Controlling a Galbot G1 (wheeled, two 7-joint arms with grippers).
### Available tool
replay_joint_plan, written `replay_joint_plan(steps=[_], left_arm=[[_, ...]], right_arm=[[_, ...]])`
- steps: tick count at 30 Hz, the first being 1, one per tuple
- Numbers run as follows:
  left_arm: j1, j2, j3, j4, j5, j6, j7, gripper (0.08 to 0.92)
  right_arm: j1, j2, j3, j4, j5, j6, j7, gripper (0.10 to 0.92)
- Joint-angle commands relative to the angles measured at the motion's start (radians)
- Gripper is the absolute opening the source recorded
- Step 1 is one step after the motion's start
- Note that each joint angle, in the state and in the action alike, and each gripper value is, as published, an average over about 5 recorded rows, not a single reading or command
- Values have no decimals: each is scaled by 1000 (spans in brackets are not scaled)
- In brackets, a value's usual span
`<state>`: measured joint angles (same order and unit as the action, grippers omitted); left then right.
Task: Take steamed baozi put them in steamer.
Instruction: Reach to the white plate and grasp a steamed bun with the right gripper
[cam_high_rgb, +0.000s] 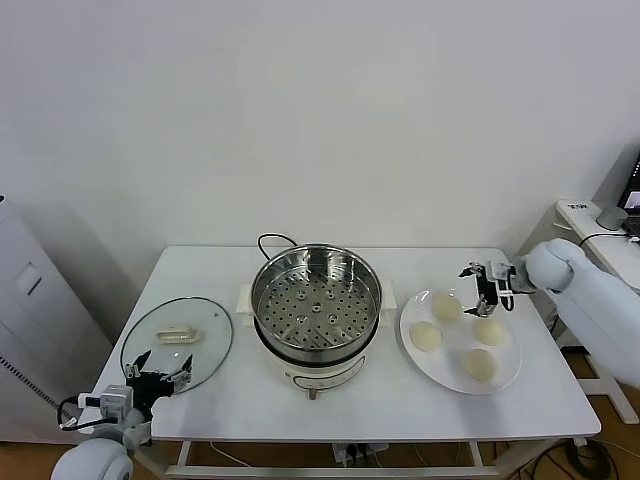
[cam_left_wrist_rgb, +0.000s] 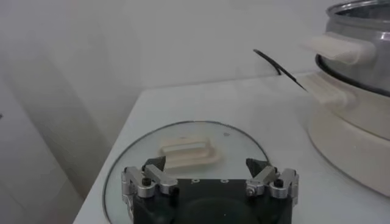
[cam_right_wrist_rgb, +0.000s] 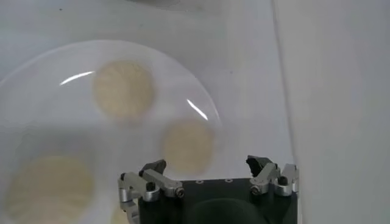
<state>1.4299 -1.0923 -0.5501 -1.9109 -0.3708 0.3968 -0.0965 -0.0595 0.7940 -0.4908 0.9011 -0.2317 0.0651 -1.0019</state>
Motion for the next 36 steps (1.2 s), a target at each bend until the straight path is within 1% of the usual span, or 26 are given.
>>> replay_joint_plan(steps=[1, 9, 21, 24, 32, 34, 36], left_arm=[[-4, -2, 3, 6, -7, 2, 2, 823], [-7, 3, 5, 16, -7, 0, 5, 823], [-10, 4, 10, 25, -6, -2, 7, 823], [-9, 3, 12, 25, -6, -2, 7, 823], [-9, 1, 13, 19, -6, -1, 7, 823], [-8, 1, 14, 17, -6, -1, 7, 823], [-7, 2, 14, 17, -6, -1, 7, 823]], right_arm=[[122, 117, -127, -190, -65, 42, -61, 823], [44, 172, -24, -254, -133, 67, -6, 823], [0, 211, 38, -294, -152, 67, 4, 818], [-2, 218, 52, -304, -160, 64, 8, 773], [0, 225, 76, -316, -166, 66, -7, 550], [0, 219, 72, -306, -158, 67, -15, 513], [4, 206, 60, -282, -141, 65, -21, 499]])
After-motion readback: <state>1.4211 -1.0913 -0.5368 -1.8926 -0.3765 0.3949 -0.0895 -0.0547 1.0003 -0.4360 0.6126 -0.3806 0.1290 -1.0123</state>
